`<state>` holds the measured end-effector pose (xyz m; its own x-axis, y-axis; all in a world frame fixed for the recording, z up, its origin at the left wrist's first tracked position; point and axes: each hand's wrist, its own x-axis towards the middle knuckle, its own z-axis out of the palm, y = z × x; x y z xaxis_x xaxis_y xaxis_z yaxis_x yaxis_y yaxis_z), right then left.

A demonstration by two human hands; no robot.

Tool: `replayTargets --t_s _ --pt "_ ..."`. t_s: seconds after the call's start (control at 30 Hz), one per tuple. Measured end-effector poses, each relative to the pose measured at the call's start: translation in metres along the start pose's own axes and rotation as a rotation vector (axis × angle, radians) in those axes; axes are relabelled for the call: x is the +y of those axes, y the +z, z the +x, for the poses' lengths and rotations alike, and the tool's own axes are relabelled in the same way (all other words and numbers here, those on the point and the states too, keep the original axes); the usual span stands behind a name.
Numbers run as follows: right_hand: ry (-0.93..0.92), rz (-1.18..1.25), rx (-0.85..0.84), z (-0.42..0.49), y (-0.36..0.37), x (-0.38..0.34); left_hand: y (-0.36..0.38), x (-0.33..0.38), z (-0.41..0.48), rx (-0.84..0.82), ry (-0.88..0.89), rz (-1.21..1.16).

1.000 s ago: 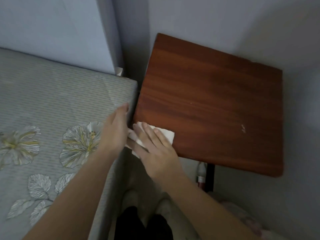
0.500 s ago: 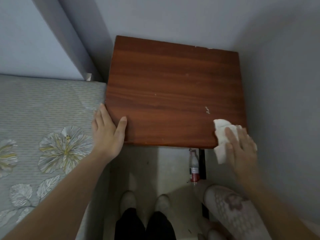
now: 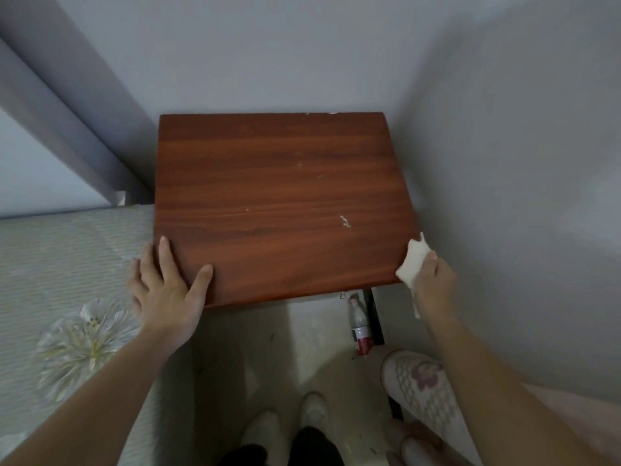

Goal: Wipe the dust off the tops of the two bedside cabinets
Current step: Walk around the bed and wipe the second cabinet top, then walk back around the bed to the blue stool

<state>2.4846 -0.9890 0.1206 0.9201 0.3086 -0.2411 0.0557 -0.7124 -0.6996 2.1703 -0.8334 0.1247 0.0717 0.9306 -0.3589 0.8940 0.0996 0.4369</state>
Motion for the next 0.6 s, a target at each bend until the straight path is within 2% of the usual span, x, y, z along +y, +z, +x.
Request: replayTargets --t_s 0.1,0.2,0.4,0.47,0.6 --pt "-0.043 -0.111 -0.04 -0.032 -0.018 0.004 -0.004 0.003 -0.003 -0.062 -0.007 0.073" --pt "-0.049 -0.107 -0.102 -0.073 -0.039 -0.002 -0.012 0.008 -0.022 -0.118 0.041 0.176" --pt "0.014 -0.036 -0.137 -0.156 -0.084 -0.038 -0.039 0.049 -0.106 -0.284 0.422 0.181" --pt "0.037 -0.018 -0.103 -0.184 -0.103 -0.049 -0.05 0.067 -0.133 -0.368 0.514 0.181" --pt "0.029 0.046 0.011 -0.239 -0.149 -0.059 -0.068 0.092 -0.18 -0.436 0.694 0.141"
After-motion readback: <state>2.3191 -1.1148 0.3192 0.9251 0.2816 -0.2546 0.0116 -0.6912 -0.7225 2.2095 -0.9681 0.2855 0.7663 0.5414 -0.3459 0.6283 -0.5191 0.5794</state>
